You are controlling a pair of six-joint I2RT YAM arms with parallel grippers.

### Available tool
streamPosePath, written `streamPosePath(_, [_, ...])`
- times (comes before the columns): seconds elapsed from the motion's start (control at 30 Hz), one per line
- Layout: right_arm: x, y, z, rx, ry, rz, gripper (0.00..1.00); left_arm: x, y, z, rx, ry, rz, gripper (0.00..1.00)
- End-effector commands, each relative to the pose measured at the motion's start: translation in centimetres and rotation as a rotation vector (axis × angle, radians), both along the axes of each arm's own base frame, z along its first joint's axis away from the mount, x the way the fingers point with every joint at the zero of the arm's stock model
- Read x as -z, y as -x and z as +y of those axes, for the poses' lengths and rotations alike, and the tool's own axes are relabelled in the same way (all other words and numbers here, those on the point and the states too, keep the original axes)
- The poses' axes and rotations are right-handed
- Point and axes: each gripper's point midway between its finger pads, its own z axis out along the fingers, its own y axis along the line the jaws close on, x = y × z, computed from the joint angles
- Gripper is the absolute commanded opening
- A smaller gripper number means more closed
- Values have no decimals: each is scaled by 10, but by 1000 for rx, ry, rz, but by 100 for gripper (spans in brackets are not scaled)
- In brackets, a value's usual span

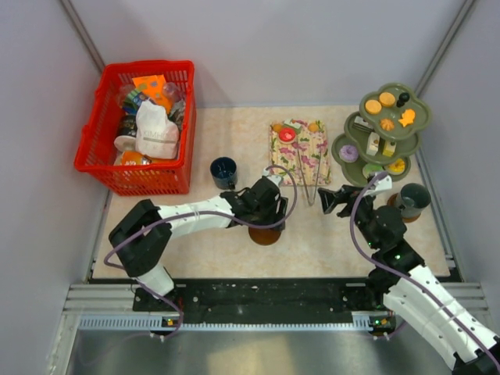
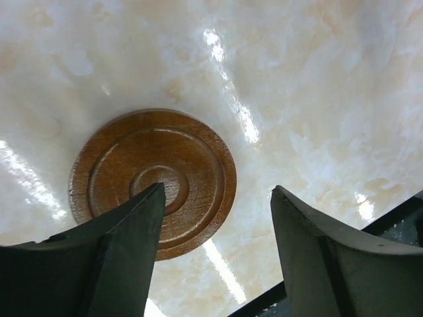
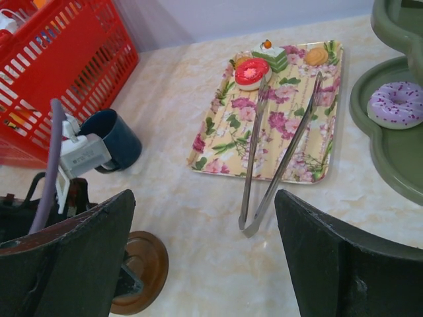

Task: Serve the afternoon tea
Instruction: Move the coaster to the center of the board.

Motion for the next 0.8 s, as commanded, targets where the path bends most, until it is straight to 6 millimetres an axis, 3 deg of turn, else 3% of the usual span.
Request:
streamPosePath(0.0, [-33, 2, 5, -27, -12, -45, 86, -64, -26, 5, -76, 65, -145, 73])
streamPosePath(0.17, [-37, -2, 19, -88, 21, 6, 86, -110, -55, 50, -182, 55, -282, 79])
streamPosePath(0.27, [-32, -5, 30, -134, 43, 63, 86, -137, -73, 94, -276, 43, -328, 82])
streamPosePath(0.37, [-14, -7, 42, -185, 84, 181, 86, -168, -85, 142, -386, 51, -382, 86])
streamPosePath(0.57, [21, -5, 79, -286, 232, 410, 84, -260, -76, 212, -518, 48, -643, 99])
streamPosePath(0.77, [61, 11, 132, -361, 422, 562, 79, -348, -70, 273, -686, -25, -905, 99])
